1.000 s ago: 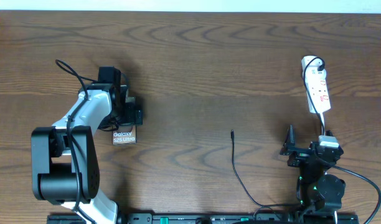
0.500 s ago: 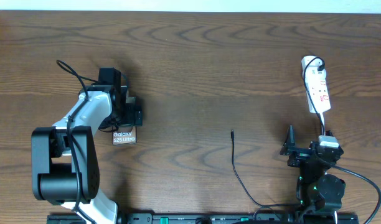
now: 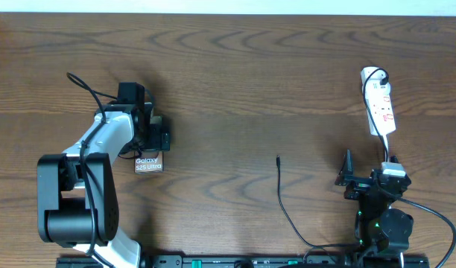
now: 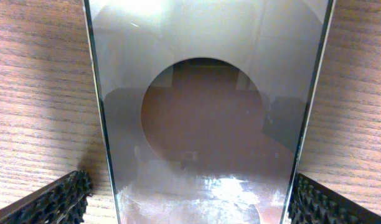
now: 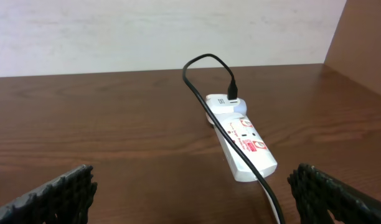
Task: Plug charger to phone and switch on socket
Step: 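Lower the left gripper and close it on the phone's long edges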
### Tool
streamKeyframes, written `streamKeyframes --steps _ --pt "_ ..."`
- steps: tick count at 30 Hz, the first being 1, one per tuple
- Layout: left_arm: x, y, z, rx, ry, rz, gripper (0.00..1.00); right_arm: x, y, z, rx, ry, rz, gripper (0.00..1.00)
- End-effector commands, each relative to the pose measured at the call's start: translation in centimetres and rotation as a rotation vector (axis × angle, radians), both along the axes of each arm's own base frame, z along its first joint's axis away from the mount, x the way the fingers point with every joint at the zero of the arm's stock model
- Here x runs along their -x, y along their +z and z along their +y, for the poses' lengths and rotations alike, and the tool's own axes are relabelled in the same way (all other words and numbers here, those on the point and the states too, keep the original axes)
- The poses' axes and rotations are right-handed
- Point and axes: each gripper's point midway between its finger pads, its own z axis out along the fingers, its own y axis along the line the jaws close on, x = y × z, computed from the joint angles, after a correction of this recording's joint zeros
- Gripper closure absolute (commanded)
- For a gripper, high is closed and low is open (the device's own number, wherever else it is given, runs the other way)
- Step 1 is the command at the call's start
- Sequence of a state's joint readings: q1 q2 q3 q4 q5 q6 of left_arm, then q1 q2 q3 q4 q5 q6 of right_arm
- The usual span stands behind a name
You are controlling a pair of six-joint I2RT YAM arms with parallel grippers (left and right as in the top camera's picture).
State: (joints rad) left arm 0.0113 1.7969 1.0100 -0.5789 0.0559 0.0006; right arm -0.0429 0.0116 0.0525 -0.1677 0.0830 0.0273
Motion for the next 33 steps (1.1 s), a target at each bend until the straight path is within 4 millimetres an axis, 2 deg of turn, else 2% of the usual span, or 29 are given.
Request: streamKeyframes --steps 1,11,33 --pt "1.69 -1.56 -0.27 0.024 -0.004 0.063 0.02 0.06 -0.04 -0.32 -0.012 -0.017 -0.004 0.01" --pt "2.36 -1.57 -0.57 0.042 -0.005 0.090 0.02 0.06 -0.04 -0.33 -0.012 -0.018 -0.004 0.01" --pt "2.47 -1.57 -0.58 0.042 -0.004 0.095 0.01 0.06 -0.04 -0.33 -0.012 -0.018 -0.004 0.01"
